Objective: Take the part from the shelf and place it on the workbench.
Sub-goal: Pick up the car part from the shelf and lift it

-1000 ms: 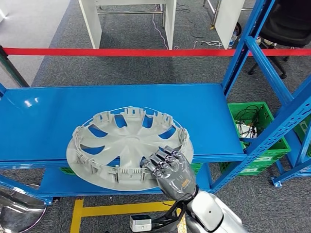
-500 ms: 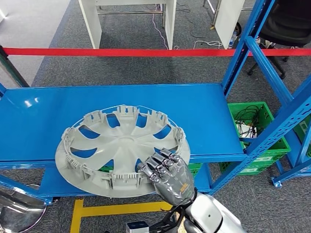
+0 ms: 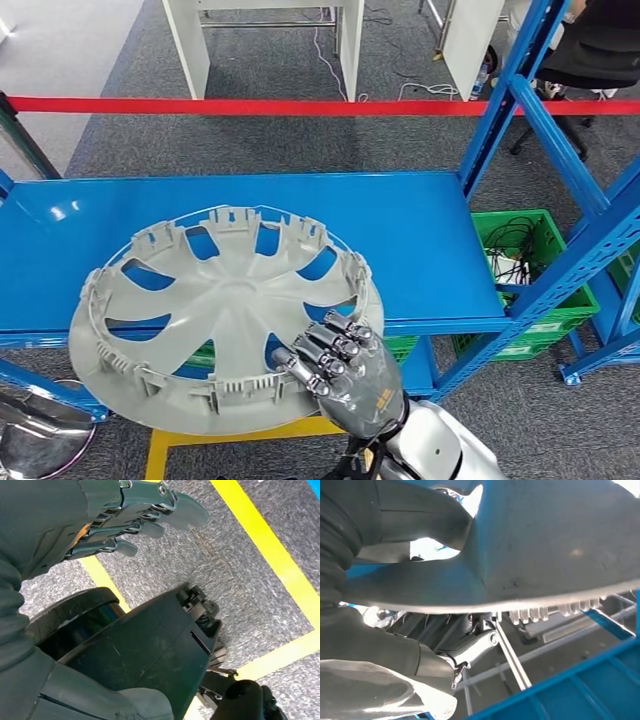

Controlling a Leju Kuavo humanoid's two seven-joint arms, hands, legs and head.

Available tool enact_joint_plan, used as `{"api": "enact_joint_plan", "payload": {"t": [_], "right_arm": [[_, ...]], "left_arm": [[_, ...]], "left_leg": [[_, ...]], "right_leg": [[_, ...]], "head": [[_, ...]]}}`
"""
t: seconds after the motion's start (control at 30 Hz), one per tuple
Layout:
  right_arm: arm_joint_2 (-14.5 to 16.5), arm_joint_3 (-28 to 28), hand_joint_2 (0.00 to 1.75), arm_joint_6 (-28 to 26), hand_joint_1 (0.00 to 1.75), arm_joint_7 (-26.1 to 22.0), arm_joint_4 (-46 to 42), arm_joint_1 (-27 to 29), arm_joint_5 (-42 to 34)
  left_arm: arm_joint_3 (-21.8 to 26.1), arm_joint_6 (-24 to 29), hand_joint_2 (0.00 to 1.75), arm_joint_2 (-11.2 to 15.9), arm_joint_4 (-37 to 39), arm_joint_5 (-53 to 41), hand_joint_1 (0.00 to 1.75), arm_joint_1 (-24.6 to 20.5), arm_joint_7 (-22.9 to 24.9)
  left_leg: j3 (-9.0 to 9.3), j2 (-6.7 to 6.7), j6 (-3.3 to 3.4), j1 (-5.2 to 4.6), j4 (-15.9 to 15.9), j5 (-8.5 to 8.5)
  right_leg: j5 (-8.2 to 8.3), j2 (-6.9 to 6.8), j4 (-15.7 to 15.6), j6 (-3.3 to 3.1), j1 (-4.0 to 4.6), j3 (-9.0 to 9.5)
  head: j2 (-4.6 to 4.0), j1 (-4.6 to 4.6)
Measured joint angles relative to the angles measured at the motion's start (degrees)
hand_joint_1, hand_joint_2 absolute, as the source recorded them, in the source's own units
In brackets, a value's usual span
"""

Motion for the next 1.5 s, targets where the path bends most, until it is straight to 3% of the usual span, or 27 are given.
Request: {"api": "enact_joint_plan", "payload": {"t": [0.07, 0.1, 0.17, 0.2, 0.23, 0.27, 0.3, 0.37, 0.4, 0.53, 0.6, 0.7, 0.73, 0.77, 0.8, 0.9, 0.97, 1.03, 1.1, 1.2, 1.23, 1.27, 1.3, 1.37, 1.43, 1.5], "right_arm": [[0.36, -0.32, 1.75, 0.01, 1.75, -1.23, -1.10, -0.09, -0.45], [0.48, -0.56, 1.75, 0.01, 1.75, -1.85, -1.53, -0.17, -0.71], [0.79, -1.25, 1.75, 0.02, 1.75, -3.47, -2.02, -0.23, -1.29], [1.00, -1.70, 1.75, 0.03, 1.75, -4.50, -2.12, -0.15, -1.67], [1.29, -2.24, 1.75, 0.03, 1.75, -5.62, -2.17, -0.01, -2.13], [1.58, -2.80, 1.75, 0.03, 1.75, -6.80, -2.23, 0.13, -2.60], [1.92, -3.36, 1.75, 0.03, 1.75, -8.06, -2.27, 0.26, -3.11], [2.78, -4.66, 1.75, 0.04, 1.75, -10.69, -2.33, 0.51, -4.04], [3.22, -5.27, 1.75, 0.05, 1.75, -11.78, -2.36, 0.65, -4.44], [4.67, -6.88, 1.75, 0.07, 1.75, -14.56, -2.51, 1.42, -5.69], [6.07, -8.47, 1.75, 0.08, 1.75, -18.17, -2.50, 2.01, -7.10], [8.04, -10.80, 1.75, 0.09, 1.75, -22.25, -2.47, 2.82, -8.49], [8.38, -11.24, 1.75, 0.09, 1.75, -22.61, -2.47, 3.11, -8.63], [8.66, -11.58, 1.75, 0.10, 1.75, -22.79, -2.47, 3.38, -8.73], [8.91, -11.86, 1.75, 0.10, 1.75, -22.91, -2.48, 3.62, -8.81], [9.58, -12.51, 1.75, 0.10, 1.75, -23.84, -2.50, 3.99, -9.43], [10.08, -13.14, 1.75, 0.09, 1.75, -25.37, -2.49, 4.21, -10.29], [10.91, -14.31, 1.75, 0.09, 1.75, -28.00, -2.48, 4.51, -11.45], [11.86, -15.71, 1.75, 0.10, 1.75, -30.49, -2.47, 4.81, -12.42], [12.45, -16.80, 1.75, 0.10, 1.75, -31.62, -2.47, 5.26, -12.98], [12.53, -17.06, 1.75, 0.10, 1.75, -31.71, -2.46, 5.50, -13.07], [12.60, -17.32, 1.75, 0.10, 1.75, -31.76, -2.44, 5.70, -13.12], [12.67, -17.56, 1.75, 0.10, 1.75, -31.80, -2.42, 5.84, -13.15], [12.88, -17.90, 1.75, 0.10, 1.75, -31.85, -2.41, 5.90, -13.22], [13.20, -18.06, 1.75, 0.09, 1.75, -31.91, -2.42, 5.90, -13.28], [13.43, -18.15, 1.75, 0.09, 1.75, -31.95, -2.44, 5.96, -13.27]], "left_arm": [[-0.07, 0.25, 1.75, -0.02, 0.00, -0.21, 0.00, -0.02, 0.14], [-0.10, 0.32, 1.75, -0.05, 0.00, -0.28, 0.00, -0.06, 0.20], [-0.21, 0.36, 1.75, -0.09, 0.00, -0.36, 0.00, -0.12, 0.34], [-0.30, 0.36, 1.75, -0.10, 0.00, -0.38, 0.00, -0.11, 0.42], [-0.40, 0.36, 1.75, -0.10, 0.00, -0.39, 0.00, -0.11, 0.49], [-0.50, 0.35, 1.75, -0.10, 0.00, -0.39, 0.00, -0.12, 0.55], [-0.59, 0.35, 1.75, -0.10, 0.00, -0.42, 0.00, -0.15, 0.60], [-0.73, 0.35, 1.75, -0.09, 0.00, -0.49, 0.00, -0.23, 0.67], [-0.81, 0.36, 1.75, -0.06, 0.00, -0.53, 0.00, -0.26, 0.72], [-1.00, 0.36, 1.75, 0.08, 0.00, -0.56, 0.00, -0.28, 0.81], [-1.02, 0.33, 1.75, 0.16, 0.00, -0.56, 0.00, -0.30, 0.84], [-1.05, 0.31, 1.75, 0.22, 0.00, -0.57, 0.00, -0.32, 0.97], [-1.05, 0.31, 1.75, 0.23, 0.00, -0.58, 0.00, -0.31, 0.99], [-1.06, 0.31, 1.75, 0.25, 0.00, -0.59, 0.00, -0.31, 1.00], [-1.06, 0.31, 1.75, 0.27, 0.00, -0.59, 0.00, -0.31, 1.02], [-1.06, 0.30, 1.75, 0.33, 0.00, -0.59, 0.00, -0.37, 1.08], [-1.07, 0.29, 1.75, 0.37, 0.00, -0.59, 0.00, -0.36, 1.08], [-1.08, 0.20, 1.75, 0.40, 0.00, -0.57, 0.00, -0.26, 1.12], [-1.08, 0.01, 1.75, 0.41, 0.00, -0.57, 0.00, -0.26, 1.23], [-1.08, -0.27, 1.75, 0.40, 0.00, -0.67, 0.00, -0.31, 1.40], [-1.08, -0.32, 1.75, 0.40, 0.00, -0.71, 0.00, -0.30, 1.41], [-1.09, -0.32, 1.75, 0.41, 0.00, -0.74, 0.00, -0.30, 1.43], [-1.10, -0.31, 1.75, 0.41, 0.00, -0.77, 0.00, -0.30, 1.45], [-1.13, -0.23, 1.75, 0.41, 0.00, -0.86, 0.00, -0.31, 1.53], [-1.20, -0.03, 1.75, 0.41, 0.00, -0.99, 0.00, -0.34, 1.61], [-1.33, 0.28, 1.75, 0.45, 0.00, -1.19, 0.00, -0.37, 1.74]], "left_leg": [[0.37, -0.20, 0.62, 0.29, -0.98, 0.66], [0.53, -0.32, 0.88, 0.44, -1.36, 0.96], [0.52, -0.63, 1.07, 0.33, -1.44, 1.08], [0.50, -0.83, 1.07, 0.27, -1.40, 1.06], [0.51, -1.05, 1.06, 0.21, -1.33, 1.03], [0.52, -1.28, 1.01, 0.21, -1.22, 0.97], [0.54, -1.51, 0.89, 0.25, -1.05, 0.86], [0.34, -1.95, 0.36, 0.30, -0.44, 0.51], [0.08, -2.12, 0.01, 0.27, -0.08, 0.42], [-1.06, -2.33, -1.18, 0.28, 0.90, 0.37], [-2.07, -1.89, -1.87, 0.44, 3.66, -2.15], [-5.44, -1.50, -2.62, 0.72, 13.94, -8.32], [-5.90, -1.49, -2.69, 0.78, 16.11, -9.02], [-5.44, -1.49, -2.67, 0.82, 16.28, -8.60], [-3.88, -1.48, -2.55, 0.84, 14.09, -7.14], [2.82, -1.47, -1.84, 0.62, 2.46, -2.83], [4.07, -1.51, -1.46, 0.31, -0.55, -2.52], [3.48, -1.46, -0.89, 0.32, -0.89, -1.89], [2.57, -1.26, -0.01, 0.48, -1.24, -0.84], [0.51, -1.09, 0.76, 0.29, -1.26, 0.78], [-0.21, -1.08, 0.84, 0.15, -1.18, 1.27], [-0.90, -1.08, 0.88, 0.01, -1.09, 1.73], [-1.54, -1.09, 0.86, -0.10, -0.99, 2.17], [-2.59, -1.16, 0.63, -0.22, -0.70, 2.91], [-3.30, -1.21, 0.14, -0.34, -0.30, 3.57], [-3.79, -1.22, -0.44, -0.38, -0.08, 4.39]], "right_leg": [[-1.25, 1.34, 1.18, 0.21, -0.04, -0.61], [-2.70, 2.37, 3.39, 0.19, -0.06, -1.70], [-6.16, 4.05, 10.96, 0.01, -0.05, -5.53], [-7.03, 4.29, 14.50, -0.01, -0.04, -7.51], [-6.72, 4.39, 16.41, -0.04, -0.03, -8.87], [-5.21, 4.40, 16.07, -0.05, -0.04, -9.24], [-2.76, 4.40, 13.53, -0.08, -0.07, -8.57], [1.31, 4.63, 6.63, -0.13, -0.07, -5.83], [2.23, 4.83, 4.40, -0.21, -0.03, -4.87], [2.27, 5.06, 3.12, -1.34, 0.10, -4.83], [2.67, 4.70, 2.95, -2.18, -0.03, -5.19], [3.26, 4.05, 2.93, -2.94, 0.15, -5.96], [3.47, 3.85, 2.94, -3.03, 0.24, -6.22], [3.69, 3.69, 2.95, -3.05, 0.31, -6.47], [3.91, 3.60, 2.96, -3.02, 0.35, -6.65], [4.62, 3.54, 2.94, -2.44, 0.47, -7.03], [5.33, 3.47, 2.85, -1.76, 0.51, -7.38], [5.80, 3.46, 2.85, -1.09, 0.43, -7.81], [3.54, 3.76, 4.68, -0.64, 0.41, -9.04], [-3.74, 4.30, 14.72, -0.46, 0.48, -12.26], [-4.76, 4.34, 17.70, -0.45, 0.50, -12.82], [-4.50, 4.35, 18.95, -0.51, 0.52, -12.54], [-3.13, 4.35, 17.95, -0.64, 0.55, -11.15], [-0.16, 4.42, 10.62, -1.16, 0.73, -5.82], [0.22, 4.56, 3.08, -1.55, 0.97, -0.84], [-0.31, 4.66, 0.61, -1.71, 1.13, 0.48]], "head": [[-0.01, 0.08], [-0.01, 0.22], [-0.01, 0.46], [-0.01, 0.55], [-0.01, 0.56], [-0.01, 0.56], [-0.01, 0.56], [-0.01, 0.58], [0.00, 0.60], [0.02, 0.48], [0.02, 0.22], [0.01, -0.12], [0.01, -0.11], [0.01, -0.10], [0.01, -0.09], [0.01, -0.07], [0.01, -0.05], [0.01, -0.05], [0.01, 0.07], [0.01, 0.37], [0.01, 0.40], [0.01, 0.40], [0.01, 0.40], [0.01, 0.40], [0.01, 0.38], [0.01, 0.35]]}}
